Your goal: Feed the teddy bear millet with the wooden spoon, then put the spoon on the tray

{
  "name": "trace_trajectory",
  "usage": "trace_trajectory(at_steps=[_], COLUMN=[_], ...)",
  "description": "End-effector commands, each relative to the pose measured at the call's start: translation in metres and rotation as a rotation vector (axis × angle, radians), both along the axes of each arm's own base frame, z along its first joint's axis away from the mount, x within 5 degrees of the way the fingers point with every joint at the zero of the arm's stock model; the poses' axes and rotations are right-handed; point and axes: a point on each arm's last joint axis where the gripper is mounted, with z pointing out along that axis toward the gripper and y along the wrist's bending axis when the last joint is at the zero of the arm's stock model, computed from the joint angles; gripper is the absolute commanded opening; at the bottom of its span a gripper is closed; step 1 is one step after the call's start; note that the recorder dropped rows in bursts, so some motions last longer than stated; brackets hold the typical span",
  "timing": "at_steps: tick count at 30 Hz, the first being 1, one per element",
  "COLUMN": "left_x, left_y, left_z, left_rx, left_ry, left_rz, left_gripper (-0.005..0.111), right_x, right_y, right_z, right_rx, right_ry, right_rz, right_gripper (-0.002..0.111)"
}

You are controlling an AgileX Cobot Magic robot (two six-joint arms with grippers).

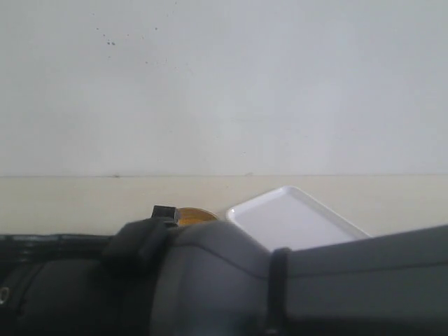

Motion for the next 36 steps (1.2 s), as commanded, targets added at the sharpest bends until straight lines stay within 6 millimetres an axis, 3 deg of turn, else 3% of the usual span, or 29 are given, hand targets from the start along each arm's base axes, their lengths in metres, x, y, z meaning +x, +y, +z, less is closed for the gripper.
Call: trace_trajectory(at_steps=[1, 13, 36], left_x=[0.000, 0.000, 0.000], left_y=[-0.001, -0.001, -0.001], left_z=[0.001, 0.001, 0.001], left_rx=[-0.026, -0.026, -0.026], left_ry=[-0.001, -0.001, -0.001], left_rz=[0.004, 0.004, 0.004], left_gripper=[0.004, 0.004, 0.004], right_x=[0.001, -0.002, -0.005], right_y=[0.000, -0.006, 0.001], right_z=[0.000, -0.020, -0.018], right_rx=[0.010, -0.057, -0.036], right_ry=[-0.022, -0.047, -0.146], right_rz=[-0.012, -0.010, 0.009], right_gripper=[0.000, 0.000, 0.000])
